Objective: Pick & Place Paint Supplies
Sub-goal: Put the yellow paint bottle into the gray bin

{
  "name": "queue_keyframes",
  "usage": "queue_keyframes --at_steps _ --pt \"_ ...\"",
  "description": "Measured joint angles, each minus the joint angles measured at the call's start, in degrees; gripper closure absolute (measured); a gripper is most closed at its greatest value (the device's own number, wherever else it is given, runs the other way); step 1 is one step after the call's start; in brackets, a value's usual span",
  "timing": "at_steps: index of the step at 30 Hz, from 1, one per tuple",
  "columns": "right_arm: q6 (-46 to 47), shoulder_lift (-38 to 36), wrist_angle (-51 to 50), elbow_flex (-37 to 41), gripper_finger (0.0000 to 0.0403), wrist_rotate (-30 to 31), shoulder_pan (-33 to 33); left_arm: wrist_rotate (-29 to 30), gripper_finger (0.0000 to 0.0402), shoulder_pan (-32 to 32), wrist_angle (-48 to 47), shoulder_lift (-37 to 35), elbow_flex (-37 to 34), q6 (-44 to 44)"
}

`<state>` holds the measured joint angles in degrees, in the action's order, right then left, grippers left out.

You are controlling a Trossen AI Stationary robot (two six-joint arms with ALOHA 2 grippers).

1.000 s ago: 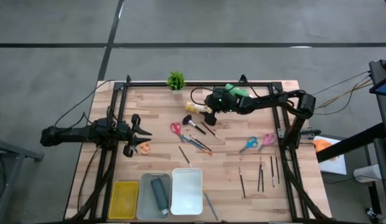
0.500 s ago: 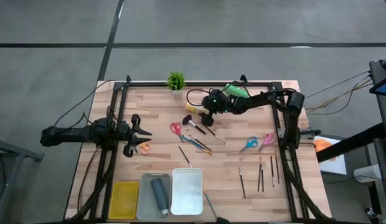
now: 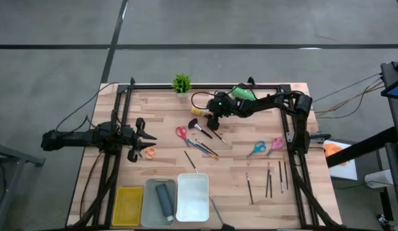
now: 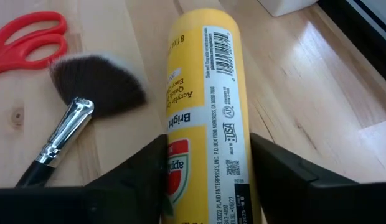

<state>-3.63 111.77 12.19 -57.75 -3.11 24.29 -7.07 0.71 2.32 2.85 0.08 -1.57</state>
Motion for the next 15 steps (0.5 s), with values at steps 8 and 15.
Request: queue_keyframes --at_steps 8,15 --pt "0.18 -0.43 -0.59 -0.05 0.0220 -0.17 0.00 0.00 0.0297 0.00 -0.01 0.00 0.00 -0.01" --pt "-3.63 -6.21 -0.40 0.04 0.0222 -3.02 0.04 0.00 0.0297 0.00 0.01 0.02 0.00 0.01"
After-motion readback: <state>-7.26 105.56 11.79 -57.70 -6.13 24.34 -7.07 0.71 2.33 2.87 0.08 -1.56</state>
